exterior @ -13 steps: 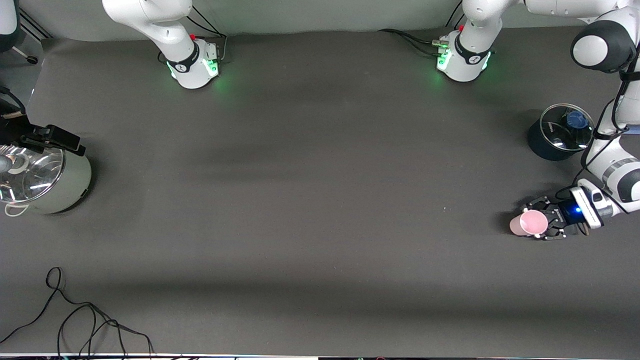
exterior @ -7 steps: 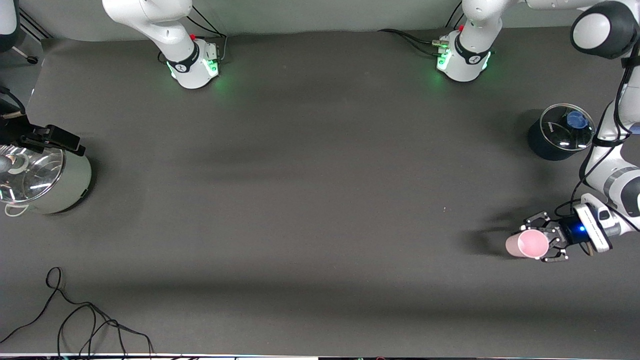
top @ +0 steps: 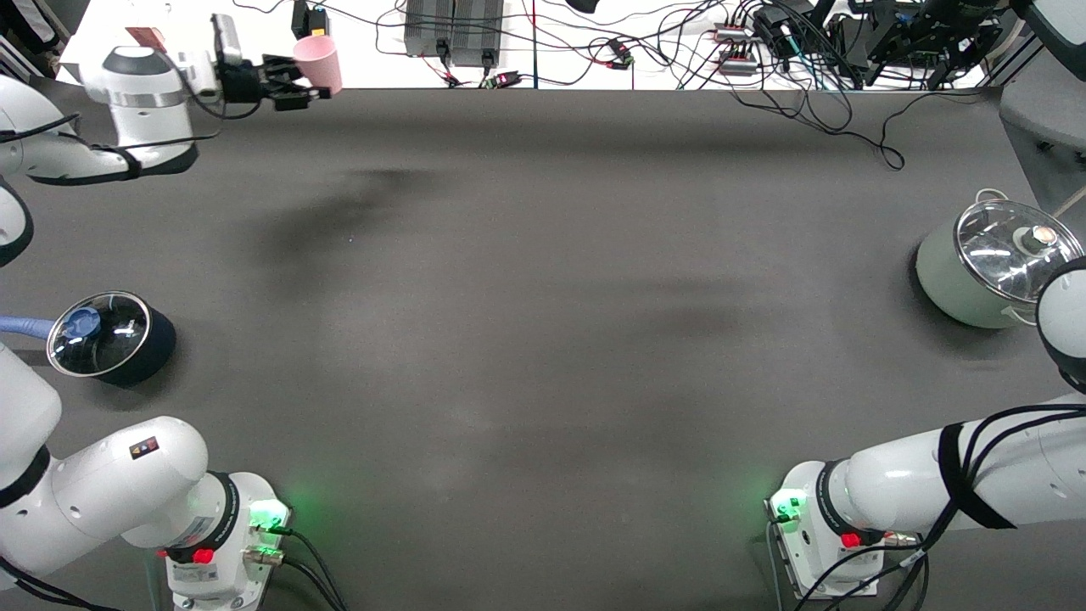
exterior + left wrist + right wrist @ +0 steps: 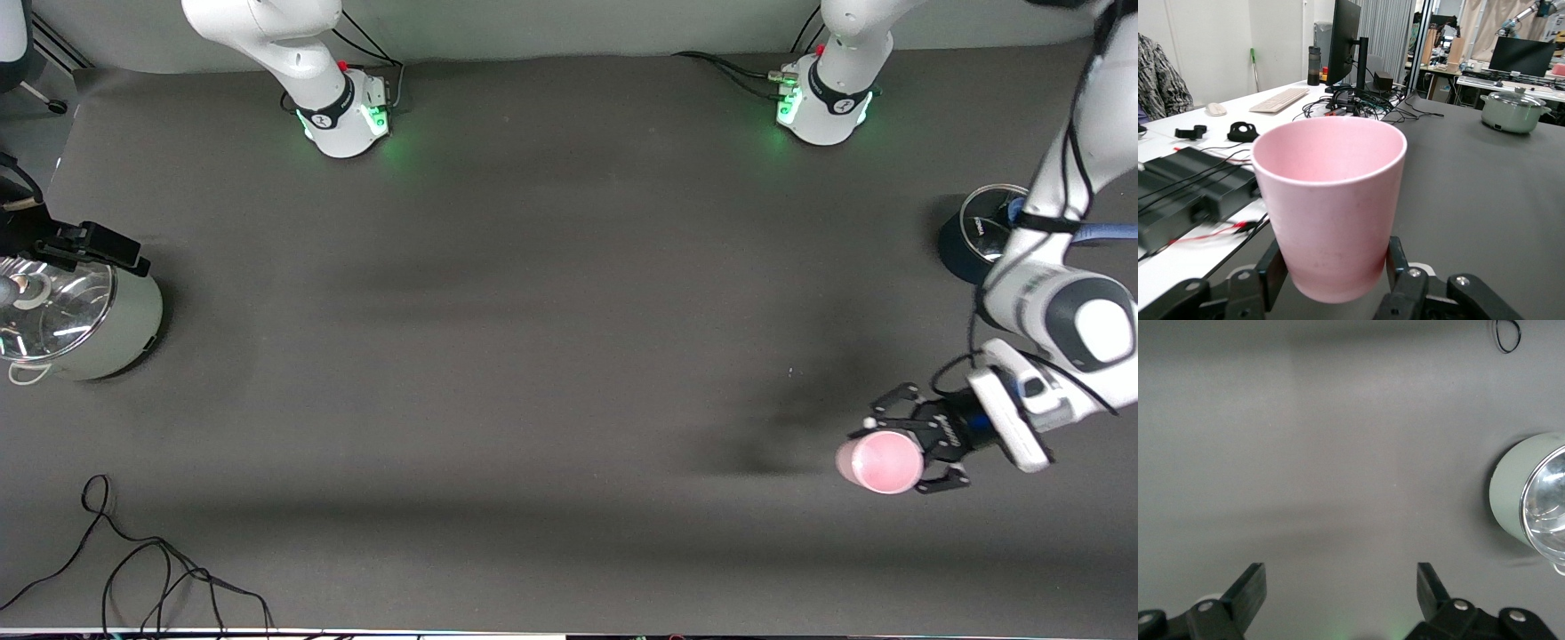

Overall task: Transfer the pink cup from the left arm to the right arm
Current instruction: 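Lift the cup with the left gripper while the right gripper reaches in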

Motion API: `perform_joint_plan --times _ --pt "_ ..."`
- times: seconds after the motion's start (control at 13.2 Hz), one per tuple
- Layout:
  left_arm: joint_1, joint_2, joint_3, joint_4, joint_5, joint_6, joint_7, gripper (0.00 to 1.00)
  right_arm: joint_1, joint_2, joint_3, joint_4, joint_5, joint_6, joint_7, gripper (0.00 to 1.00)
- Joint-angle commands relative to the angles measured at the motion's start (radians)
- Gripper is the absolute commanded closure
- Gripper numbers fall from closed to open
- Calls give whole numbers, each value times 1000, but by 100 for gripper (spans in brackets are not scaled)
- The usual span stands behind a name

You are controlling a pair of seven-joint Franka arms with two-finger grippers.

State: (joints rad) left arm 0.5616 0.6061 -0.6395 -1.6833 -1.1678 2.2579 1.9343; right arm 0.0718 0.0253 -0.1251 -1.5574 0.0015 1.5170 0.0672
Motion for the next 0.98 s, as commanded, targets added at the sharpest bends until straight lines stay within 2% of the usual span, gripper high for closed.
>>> perform_joint_plan --times 0.0,0.23,0.38,0.45,0.68,0.76,0.91 --pt "11 -156 -121 -157 -91 173 -78 63 -1 -1 -1 10 -14 -29 -3 0" --pt "17 -236 -349 -258 -168 440 -162 63 3 4 1 16 -17 -37 -3 0" --pt "6 -230 -510 -262 -269 640 -161 63 8 11 1 23 -20 -37 -16 0" --pt "-20 -224 -566 -256 -286 719 -163 63 2 11 1 23 -12 -34 -17 0" --pt "-187 -223 -583 -243 -351 876 -163 63 3 21 1 25 30 -34 3 0" --pt "-225 -224 -586 -242 -354 911 -164 63 -4 22 -1 23 82 -35 28 0" --pt "-299 -229 -601 -214 -403 962 -164 63 -1 24 -1 25 194 -34 225 0"
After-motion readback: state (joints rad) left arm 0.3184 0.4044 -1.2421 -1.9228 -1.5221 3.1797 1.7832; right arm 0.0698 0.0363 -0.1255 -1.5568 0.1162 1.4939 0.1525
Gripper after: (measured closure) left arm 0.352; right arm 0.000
